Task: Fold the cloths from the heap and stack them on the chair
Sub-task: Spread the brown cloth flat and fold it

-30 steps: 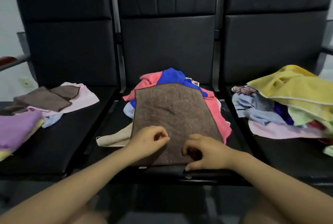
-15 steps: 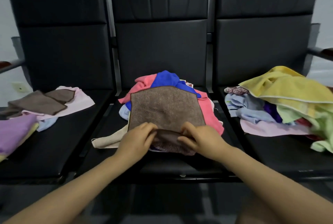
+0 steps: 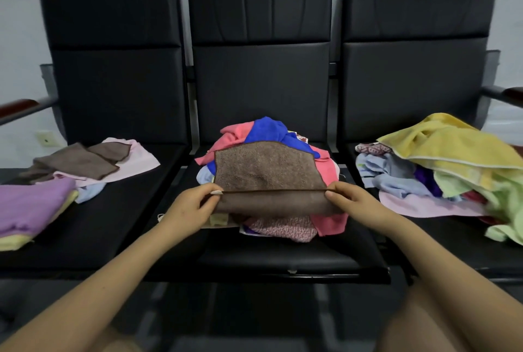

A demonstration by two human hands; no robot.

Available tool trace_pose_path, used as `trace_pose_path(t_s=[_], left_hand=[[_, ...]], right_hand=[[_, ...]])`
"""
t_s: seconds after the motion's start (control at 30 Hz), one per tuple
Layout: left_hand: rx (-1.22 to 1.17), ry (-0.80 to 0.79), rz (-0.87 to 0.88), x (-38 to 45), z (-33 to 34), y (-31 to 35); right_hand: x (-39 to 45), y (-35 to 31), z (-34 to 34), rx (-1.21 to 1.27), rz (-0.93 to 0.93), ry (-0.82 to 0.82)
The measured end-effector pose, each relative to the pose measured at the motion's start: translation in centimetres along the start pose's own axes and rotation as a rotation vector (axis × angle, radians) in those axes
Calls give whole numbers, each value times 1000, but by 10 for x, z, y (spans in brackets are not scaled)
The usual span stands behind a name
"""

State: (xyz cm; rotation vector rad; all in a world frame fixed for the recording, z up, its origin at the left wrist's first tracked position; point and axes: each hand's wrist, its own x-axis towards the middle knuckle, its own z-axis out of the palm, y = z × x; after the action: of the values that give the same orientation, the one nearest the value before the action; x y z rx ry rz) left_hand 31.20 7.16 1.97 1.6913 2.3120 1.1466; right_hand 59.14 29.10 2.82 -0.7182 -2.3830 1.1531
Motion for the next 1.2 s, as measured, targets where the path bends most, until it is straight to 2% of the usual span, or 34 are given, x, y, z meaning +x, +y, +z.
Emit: trace_pose_path(t_s=[0.1,0.3,0.43,0.57,0.7,0.8,0.93,1.07,1.13,1.2], left_hand=[[-130,-39,-60,-5,4,-1],[-83,-109,-123,5,8,-8],[-10,-80,-146,30,13,-7],[13,19,-250,59,26,-12],[92,-7,-359,73,37,-32],[58,-5,-390,78,43,-43],[-18,33,-481,75,41,-50],[-240,35,-690,67,37,-62],[-401,-20,-776,61,34,-64],[-414,-67,-804,53,31,-65]], right_hand=[[-3,-3,5,86,40,-16],[7,4,3,136,143,11],[29,18,9,35,138,160],[60,23,16,-11,124,321],[84,36,30,-98,203,376],[89,40,31,-105,297,399],[79,37,20,-65,485,337],[56,29,11,284,616,130],[46,19,13,406,626,23],[43,10,16,418,584,40]])
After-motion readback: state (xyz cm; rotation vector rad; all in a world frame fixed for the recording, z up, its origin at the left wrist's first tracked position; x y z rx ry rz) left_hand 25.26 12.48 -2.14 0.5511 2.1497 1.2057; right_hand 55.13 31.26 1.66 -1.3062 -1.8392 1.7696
